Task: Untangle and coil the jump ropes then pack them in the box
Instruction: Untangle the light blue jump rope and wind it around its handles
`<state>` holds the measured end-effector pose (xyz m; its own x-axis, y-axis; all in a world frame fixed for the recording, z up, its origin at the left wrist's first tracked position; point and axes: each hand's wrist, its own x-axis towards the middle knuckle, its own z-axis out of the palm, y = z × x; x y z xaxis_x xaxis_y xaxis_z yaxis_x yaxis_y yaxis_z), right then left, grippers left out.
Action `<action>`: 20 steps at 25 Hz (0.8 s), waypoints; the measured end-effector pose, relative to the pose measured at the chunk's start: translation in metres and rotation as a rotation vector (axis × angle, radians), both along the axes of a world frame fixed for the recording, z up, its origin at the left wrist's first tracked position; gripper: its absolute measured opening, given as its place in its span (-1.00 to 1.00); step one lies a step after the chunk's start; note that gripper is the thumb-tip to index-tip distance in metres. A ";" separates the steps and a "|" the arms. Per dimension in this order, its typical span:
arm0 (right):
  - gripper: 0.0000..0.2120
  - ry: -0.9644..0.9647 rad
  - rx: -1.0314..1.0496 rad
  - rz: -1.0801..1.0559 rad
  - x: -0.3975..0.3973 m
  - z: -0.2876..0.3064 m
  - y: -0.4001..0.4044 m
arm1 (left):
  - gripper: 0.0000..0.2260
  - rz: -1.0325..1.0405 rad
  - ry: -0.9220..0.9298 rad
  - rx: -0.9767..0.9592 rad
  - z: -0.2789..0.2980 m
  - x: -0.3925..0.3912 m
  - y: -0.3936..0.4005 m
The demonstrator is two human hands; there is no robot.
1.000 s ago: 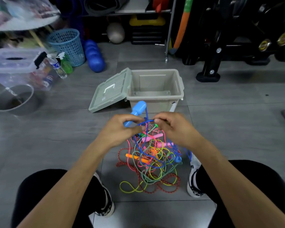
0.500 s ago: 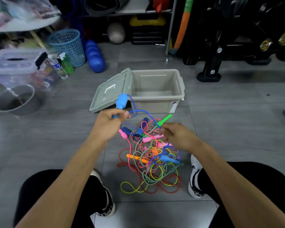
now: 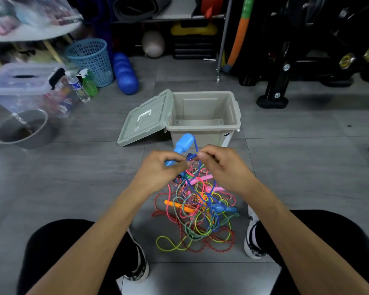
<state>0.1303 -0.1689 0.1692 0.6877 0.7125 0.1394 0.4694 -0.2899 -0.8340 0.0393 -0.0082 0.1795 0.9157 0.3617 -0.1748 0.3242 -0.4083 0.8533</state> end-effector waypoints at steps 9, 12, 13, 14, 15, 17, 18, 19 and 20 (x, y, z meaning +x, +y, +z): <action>-0.77 0.332 -0.381 0.132 0.008 -0.044 -0.016 | -0.87 0.372 -0.244 -0.311 0.007 0.005 0.016; -0.76 0.117 -0.313 -0.004 0.011 -0.036 -0.013 | -0.83 0.295 -0.035 -0.032 -0.007 0.002 0.026; -0.77 0.049 -0.236 -0.061 0.011 -0.030 -0.011 | -0.83 0.248 0.093 0.142 -0.016 0.002 0.030; -0.77 0.016 -0.145 -0.114 0.012 -0.023 -0.010 | -0.85 0.187 0.237 0.284 -0.024 0.002 0.032; -0.78 0.010 -0.061 -0.148 0.011 -0.016 -0.008 | -0.89 0.126 0.363 0.357 -0.029 0.002 0.032; -0.79 0.004 0.011 -0.155 0.007 -0.007 -0.007 | -0.85 0.067 0.457 0.350 -0.032 0.001 0.028; -0.80 -0.013 -0.003 -0.137 0.006 -0.005 -0.008 | -0.81 0.062 0.412 0.302 -0.030 0.001 0.024; -0.80 -0.039 -0.032 -0.105 0.005 -0.004 -0.009 | -0.78 0.060 0.315 0.239 -0.026 0.001 0.020; -0.80 -0.062 -0.065 -0.070 0.004 -0.005 -0.009 | -0.75 0.046 0.198 0.171 -0.021 0.000 0.015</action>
<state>0.1342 -0.1783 0.1647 0.7275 0.6720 0.1384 0.4961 -0.3760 -0.7826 0.0392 0.0065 0.1587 0.8518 0.4415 -0.2818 0.4994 -0.5223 0.6913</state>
